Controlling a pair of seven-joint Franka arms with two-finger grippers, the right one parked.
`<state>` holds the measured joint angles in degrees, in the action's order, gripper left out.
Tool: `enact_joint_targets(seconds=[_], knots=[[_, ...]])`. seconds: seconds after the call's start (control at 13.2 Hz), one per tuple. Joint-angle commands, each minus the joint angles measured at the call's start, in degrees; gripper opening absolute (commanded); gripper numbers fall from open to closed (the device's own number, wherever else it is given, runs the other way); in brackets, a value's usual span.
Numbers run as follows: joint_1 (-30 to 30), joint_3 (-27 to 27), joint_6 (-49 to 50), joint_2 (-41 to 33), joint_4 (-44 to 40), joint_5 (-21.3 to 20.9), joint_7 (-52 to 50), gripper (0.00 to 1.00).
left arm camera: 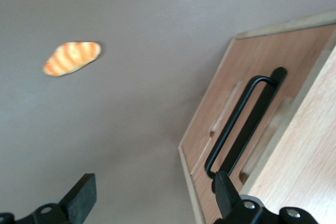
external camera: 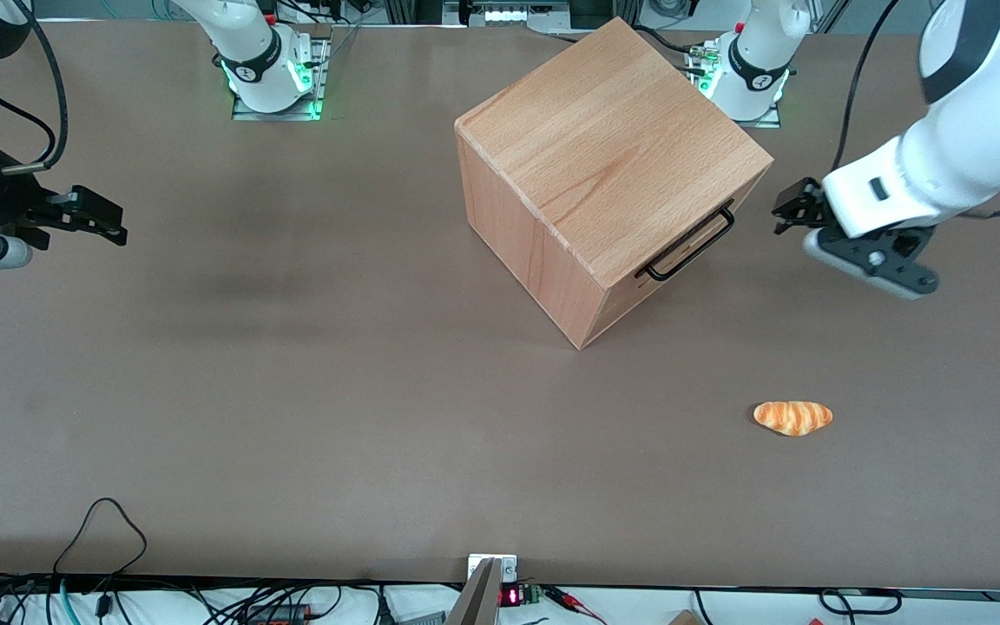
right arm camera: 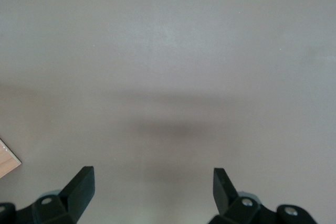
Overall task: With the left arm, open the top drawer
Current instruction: 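Move the open left gripper to the black drawer handle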
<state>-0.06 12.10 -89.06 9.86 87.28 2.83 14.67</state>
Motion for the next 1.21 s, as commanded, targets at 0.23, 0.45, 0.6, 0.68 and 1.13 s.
enact_joint_targets(seconds=[0.23,0.45,0.6,0.68,1.13], knots=[[0.0,1.6,-0.9,3.1,2.2,3.3,9.1,1.00],[-0.2,3.2,-3.7,5.0,3.2,3.4,11.9,1.00],[-0.1,3.4,-5.9,5.3,5.2,3.5,14.0,1.00],[-0.2,3.5,-7.0,5.5,5.7,3.5,15.3,1.00],[-0.3,4.9,-9.0,6.8,7.6,3.4,16.6,1.00]])
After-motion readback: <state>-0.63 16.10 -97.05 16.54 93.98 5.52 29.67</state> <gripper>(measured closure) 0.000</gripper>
